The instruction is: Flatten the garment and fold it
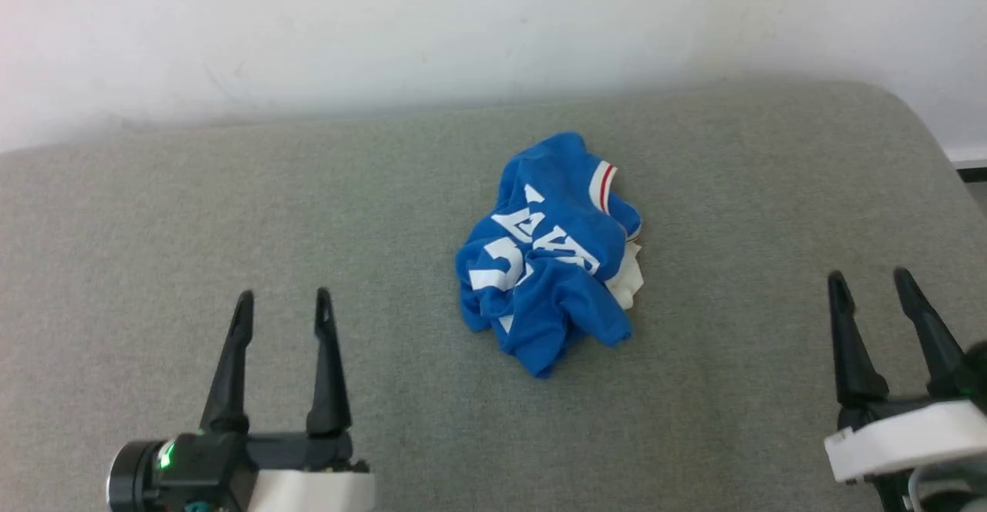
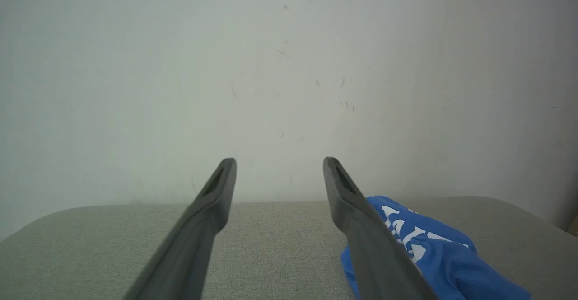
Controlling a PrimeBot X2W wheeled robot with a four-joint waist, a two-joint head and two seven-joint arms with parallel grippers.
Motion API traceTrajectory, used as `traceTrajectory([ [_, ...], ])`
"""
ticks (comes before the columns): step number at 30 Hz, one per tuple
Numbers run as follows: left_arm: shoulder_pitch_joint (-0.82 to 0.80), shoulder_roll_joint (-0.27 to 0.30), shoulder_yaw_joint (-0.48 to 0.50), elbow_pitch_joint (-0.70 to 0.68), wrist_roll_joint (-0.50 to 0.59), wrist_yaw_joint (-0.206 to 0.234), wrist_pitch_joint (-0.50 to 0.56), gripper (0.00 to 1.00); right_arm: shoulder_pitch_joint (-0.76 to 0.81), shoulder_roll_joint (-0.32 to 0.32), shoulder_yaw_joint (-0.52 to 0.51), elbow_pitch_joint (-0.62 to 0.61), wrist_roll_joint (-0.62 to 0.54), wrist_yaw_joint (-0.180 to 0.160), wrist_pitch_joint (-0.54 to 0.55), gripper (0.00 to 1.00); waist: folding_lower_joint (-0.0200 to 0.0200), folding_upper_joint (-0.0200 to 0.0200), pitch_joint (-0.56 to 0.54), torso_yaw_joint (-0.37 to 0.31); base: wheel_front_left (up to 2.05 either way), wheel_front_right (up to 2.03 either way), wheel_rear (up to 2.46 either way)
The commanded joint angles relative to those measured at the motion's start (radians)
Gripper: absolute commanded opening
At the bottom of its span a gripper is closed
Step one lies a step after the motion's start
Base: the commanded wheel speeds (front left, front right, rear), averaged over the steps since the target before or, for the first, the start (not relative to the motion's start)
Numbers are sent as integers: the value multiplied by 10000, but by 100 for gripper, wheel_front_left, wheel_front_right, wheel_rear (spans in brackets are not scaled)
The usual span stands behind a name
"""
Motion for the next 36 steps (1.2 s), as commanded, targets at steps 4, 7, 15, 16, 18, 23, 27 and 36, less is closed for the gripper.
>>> traceTrajectory([
  [4,-565,-184,-127,-22,302,-146,-46,100,-692,-640,499,-24,398,-19,573,100,1,-1,526,292,0,0,0],
  [7,-843,-346,-215,88,409,-226,-47,100,-1435,-1269,863,388,674,-19,1378,100,1,-1,894,436,0,0,0],
  [15,-1471,-871,-416,404,645,-402,-48,100,-3250,-2986,2734,2143,1589,-19,3547,100,1,-1,1884,1127,0,0,0],
  [16,-1537,-947,-449,423,685,-419,-48,100,-3425,-3196,2994,2304,1624,-19,3665,100,1,-1,2000,1227,0,0,0],
  [18,-1660,-1096,-513,474,767,-452,-48,100,-3748,-3467,3354,2618,1783,-19,3751,100,1,-1,2229,1417,0,0,0],
  [23,-1912,-1427,-679,650,909,-561,-48,100,-4449,-3918,4015,3443,1944,-19,3688,100,1,-1,2685,1852,0,0,0],
  [27,-2077,-1614,-812,828,982,-662,-49,100,-4856,-3985,4311,4093,2019,-19,3467,100,1,-1,2914,2117,0,0,0],
  [36,-2229,-1759,-755,1249,1062,-801,-49,100,-5189,-3414,4428,5478,2100,-19,3294,0,1,-1,2854,2036,0,0,0],
])
